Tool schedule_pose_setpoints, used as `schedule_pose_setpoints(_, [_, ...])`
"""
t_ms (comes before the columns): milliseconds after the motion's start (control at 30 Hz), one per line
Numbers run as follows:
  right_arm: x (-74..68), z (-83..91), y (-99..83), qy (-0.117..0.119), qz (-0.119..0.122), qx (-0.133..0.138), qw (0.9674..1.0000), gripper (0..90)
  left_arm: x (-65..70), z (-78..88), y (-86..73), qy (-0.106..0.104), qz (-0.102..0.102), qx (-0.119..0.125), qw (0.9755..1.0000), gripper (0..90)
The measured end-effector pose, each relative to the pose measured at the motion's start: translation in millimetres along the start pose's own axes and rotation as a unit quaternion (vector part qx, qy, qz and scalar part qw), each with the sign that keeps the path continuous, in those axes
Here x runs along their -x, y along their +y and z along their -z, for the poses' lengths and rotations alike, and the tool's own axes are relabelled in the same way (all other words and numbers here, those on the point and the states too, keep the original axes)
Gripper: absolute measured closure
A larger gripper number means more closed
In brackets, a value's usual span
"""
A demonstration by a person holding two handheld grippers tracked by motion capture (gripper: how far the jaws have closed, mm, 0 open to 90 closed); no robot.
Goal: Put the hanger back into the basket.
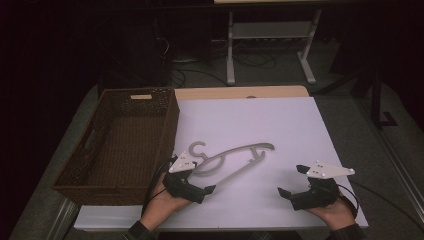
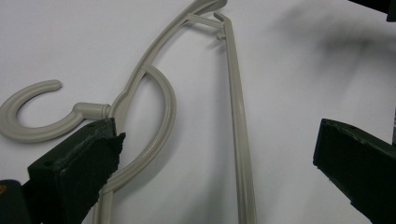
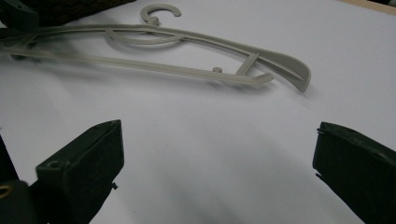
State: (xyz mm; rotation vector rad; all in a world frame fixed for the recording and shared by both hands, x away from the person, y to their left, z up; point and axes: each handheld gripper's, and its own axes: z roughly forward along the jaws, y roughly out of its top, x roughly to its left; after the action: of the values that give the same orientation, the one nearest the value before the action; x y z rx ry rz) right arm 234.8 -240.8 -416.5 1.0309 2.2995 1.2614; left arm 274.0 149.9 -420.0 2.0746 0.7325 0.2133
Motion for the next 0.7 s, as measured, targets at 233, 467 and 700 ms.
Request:
schedule_pose_setpoints(233, [0.0, -1.0, -0.1, 0.001, 0.001, -0.003, 1.0000, 1.4, -0.1, -0.2, 1.4, 0.003, 0.004, -0.003, 1.0000, 0.0])
schedule_pose_setpoints(467, [0.5, -0.5, 1.0, 0.003, 0.000, -0.001, 1.0000, 1.4, -1.5, -3.5, 8.3, 0.014, 0.006, -0.007, 0.9999, 9.0])
schedule_pose_setpoints(700, [-0.1, -2.9, 2.8, 0.009, 0.004, -0.004, 0.9999, 1.5, -7.6, -14.5, 14.6, 0.042, 0.000, -0.023, 0.9989, 28.5])
